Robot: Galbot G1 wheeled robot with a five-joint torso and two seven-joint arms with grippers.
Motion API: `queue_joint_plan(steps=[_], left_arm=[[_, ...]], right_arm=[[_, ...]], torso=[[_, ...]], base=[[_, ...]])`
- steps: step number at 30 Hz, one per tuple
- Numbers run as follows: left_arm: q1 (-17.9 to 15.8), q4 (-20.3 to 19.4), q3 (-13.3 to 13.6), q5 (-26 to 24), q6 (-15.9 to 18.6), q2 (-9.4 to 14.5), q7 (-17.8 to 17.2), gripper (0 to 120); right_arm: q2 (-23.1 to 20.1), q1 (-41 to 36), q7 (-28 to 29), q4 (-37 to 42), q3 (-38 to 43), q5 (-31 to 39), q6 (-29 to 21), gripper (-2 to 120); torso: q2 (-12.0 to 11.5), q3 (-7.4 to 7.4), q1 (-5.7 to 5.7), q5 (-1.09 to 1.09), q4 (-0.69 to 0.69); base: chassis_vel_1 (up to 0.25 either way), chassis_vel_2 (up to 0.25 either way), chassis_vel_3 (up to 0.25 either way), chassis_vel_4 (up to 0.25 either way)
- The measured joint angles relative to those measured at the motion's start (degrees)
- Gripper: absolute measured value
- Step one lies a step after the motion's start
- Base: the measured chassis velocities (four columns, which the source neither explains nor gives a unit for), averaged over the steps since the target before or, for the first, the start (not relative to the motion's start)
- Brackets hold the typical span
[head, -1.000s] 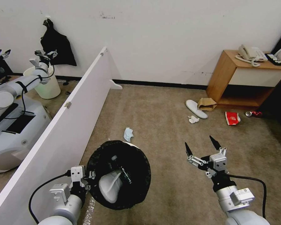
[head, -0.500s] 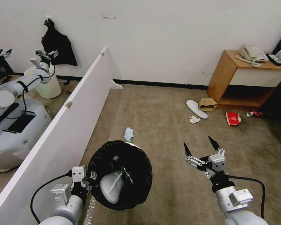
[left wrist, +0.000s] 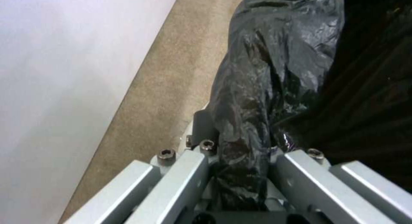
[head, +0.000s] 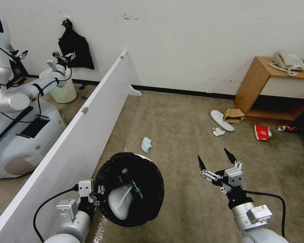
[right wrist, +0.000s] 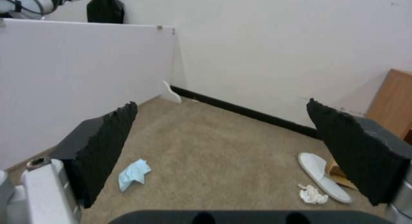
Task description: Pick up the trash bin, then pick up the garbage from the floor and place it into the trash bin.
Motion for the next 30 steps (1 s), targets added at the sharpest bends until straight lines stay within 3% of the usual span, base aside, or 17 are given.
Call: queue_joint_plan(steps=[11, 18, 30], left_arm=[[-0.6, 0.3, 0.2, -1.0, 0.5, 0.0, -0.1, 2], [-1.0, 0.6, 0.3, -1.0, 0.9, -0.1, 0.3, 2], [-1.8, 1.3, 0.3, -0.2, -0.4, -0.2, 0.0, 2]], right_arm=[[-0.2, -0.1, -0.1, -0.2, -0.1, 0.0, -0.1, 100], [-0.3, 0.1, -0.2, -0.5, -0.2, 0.1, -0.2, 100], [-0.1, 0.4, -0.1, -0.7, -0.2, 0.1, -0.2, 100]], torso=[[-0.1, -0.03, 0.00, 0.00, 0.03], [-0.9, -0.84, -0.01, 0.00, 0.01], [-1.2, -1.28, -0.02, 0.00, 0.00]], base=[[0.000, 0.000, 0.000, 0.000], [0.000, 0.000, 0.000, 0.000], [0.020, 0.021, 0.015, 0.021]])
